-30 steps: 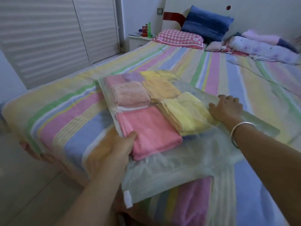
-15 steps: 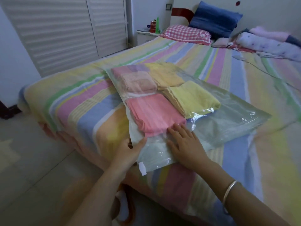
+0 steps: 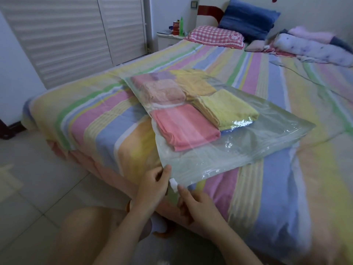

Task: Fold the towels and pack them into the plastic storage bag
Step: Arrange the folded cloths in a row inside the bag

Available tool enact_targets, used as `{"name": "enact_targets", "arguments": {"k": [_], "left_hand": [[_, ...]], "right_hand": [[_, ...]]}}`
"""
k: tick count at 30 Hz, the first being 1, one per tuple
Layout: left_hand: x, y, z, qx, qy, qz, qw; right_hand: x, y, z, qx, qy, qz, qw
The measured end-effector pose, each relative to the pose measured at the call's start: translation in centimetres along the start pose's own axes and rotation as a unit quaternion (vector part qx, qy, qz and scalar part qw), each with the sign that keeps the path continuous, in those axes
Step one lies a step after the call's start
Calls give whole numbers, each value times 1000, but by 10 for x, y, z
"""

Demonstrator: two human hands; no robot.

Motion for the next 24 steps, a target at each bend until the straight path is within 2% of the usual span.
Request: {"name": "enact_targets", "arguments": {"k": [3,16,22,24], "left_hand": [[-2,-2,9,12,-9,12,1000],[-9,-10,18,20,-120,0,993],[-5,-14,12,13,-92,-19,995],[-3,-15,8,-3,-89,-33,995]], "right_hand": [[-15,5,9,-8,77,34,996],[-31,8,16,-33,188,-46,981],[-26,11,21,-42,188,-41,980],[-25,12,20,5,105,2,994]]}}
Point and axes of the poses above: each hand's wrist, its own y-axis towards the middle knuckle, its own x-axis out of the back of the hand, z = x × y, the point moved 2 cm from there along y, towards the middle knuckle, and after that the axes turned 5 degrees about x, right-handed, at the moved point
